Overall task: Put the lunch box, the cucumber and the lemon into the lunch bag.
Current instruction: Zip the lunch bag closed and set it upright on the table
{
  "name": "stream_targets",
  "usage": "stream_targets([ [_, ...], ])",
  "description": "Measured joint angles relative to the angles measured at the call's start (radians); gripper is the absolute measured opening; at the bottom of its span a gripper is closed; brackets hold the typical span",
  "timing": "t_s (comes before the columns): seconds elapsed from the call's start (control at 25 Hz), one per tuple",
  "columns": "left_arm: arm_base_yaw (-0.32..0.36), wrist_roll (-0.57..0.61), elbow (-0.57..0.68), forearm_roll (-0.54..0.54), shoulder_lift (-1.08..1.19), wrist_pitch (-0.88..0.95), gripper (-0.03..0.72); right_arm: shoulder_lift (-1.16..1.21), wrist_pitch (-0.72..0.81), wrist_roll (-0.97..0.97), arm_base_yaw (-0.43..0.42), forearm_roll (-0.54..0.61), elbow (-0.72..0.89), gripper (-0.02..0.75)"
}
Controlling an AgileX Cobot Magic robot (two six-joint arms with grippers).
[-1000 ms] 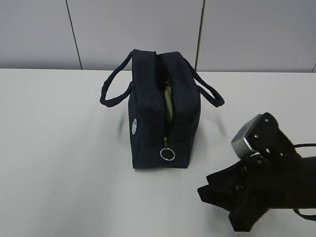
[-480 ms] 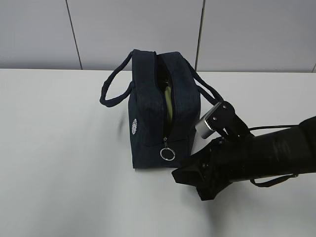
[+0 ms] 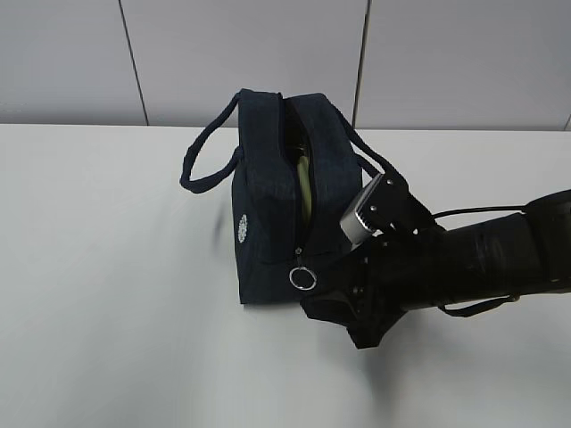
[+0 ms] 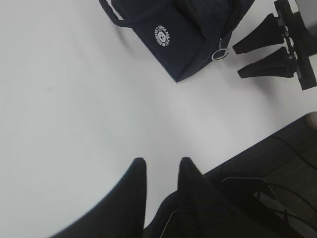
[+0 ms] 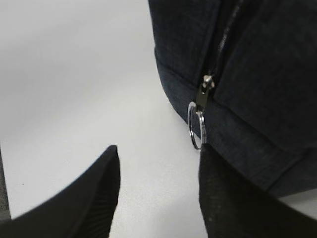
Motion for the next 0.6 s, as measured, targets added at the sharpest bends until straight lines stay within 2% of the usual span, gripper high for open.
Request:
stream_targets([
  [0.24, 0.000, -0.002, 0.000, 0.000, 0.000, -0.006, 0.144, 0.025, -0.004, -0.014, 0.000, 0.000, -0.014, 0.432],
  [0.6, 0.000, -0.002, 0.000, 0.002, 0.000, -0.014, 0.144, 0.062, -0.016, -0.016, 0.000, 0.000, -0.063, 0.441],
])
